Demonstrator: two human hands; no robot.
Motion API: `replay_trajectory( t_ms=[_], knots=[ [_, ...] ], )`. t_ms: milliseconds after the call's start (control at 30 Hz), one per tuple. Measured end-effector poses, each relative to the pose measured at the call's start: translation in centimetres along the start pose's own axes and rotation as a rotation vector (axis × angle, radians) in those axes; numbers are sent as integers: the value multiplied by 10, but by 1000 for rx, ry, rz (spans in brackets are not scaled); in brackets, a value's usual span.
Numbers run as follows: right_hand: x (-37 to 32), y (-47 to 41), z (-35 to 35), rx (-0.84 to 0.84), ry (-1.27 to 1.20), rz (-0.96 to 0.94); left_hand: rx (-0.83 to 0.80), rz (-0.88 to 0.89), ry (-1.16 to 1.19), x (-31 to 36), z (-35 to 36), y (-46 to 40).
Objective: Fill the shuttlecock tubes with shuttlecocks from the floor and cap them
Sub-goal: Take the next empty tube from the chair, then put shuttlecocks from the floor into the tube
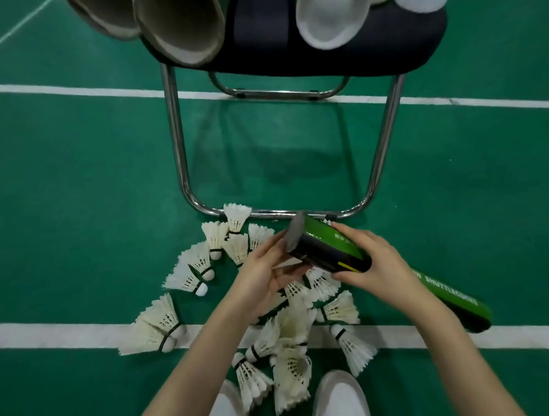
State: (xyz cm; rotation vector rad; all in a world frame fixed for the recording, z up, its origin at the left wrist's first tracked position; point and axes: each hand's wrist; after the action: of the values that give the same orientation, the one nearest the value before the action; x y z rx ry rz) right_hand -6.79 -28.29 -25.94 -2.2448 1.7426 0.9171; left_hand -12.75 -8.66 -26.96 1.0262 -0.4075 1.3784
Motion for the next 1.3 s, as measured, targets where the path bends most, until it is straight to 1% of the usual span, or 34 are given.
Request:
replay_trajectory(
  t_ms=[133,200,267,333,433,533,667,733,833,1133,1300],
  knots=[
    [11,2,22,-38,-47,51,33,21,7,-20,-18,-2],
    [15,4,34,-72,-29,73,41,66,-62,-28,-31,-2],
    [16,4,44,-92,17,75,39,110,-179,-34,-44,-3],
    [17,3,52,-92,44,78,36,145,-324,-40,-56,-5],
    [18,6,59,-60,43,81,40,246,-626,-49,-68,-8],
    [20,6,61,-59,-60,124,-21,319,-933,-59,-77,-9],
    [24,11,62,-73,-28,136,-144,352,-1249,-72,-84,-7],
    [27,14,62,-82,-45,163,-181,395,-1294,-75,-86,-7],
    [32,17,63,-95,-74,196,-170,469,-1280,-76,-89,-10],
    [35,19,63,-99,-111,223,-219,536,-1337,-80,-96,-22],
    [35,22,63,-98,-110,229,-308,571,-1481,-80,-103,-26]
  ],
)
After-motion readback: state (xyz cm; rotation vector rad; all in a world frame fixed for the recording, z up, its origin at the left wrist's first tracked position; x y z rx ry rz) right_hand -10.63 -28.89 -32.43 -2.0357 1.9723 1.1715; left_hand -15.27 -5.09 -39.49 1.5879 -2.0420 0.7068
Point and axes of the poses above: each hand's wrist, its own y-axis away from the middle knuckle, its own z-axis out of the palm, x = y × z, and after that the axes turned 14 degrees about z, right-handed
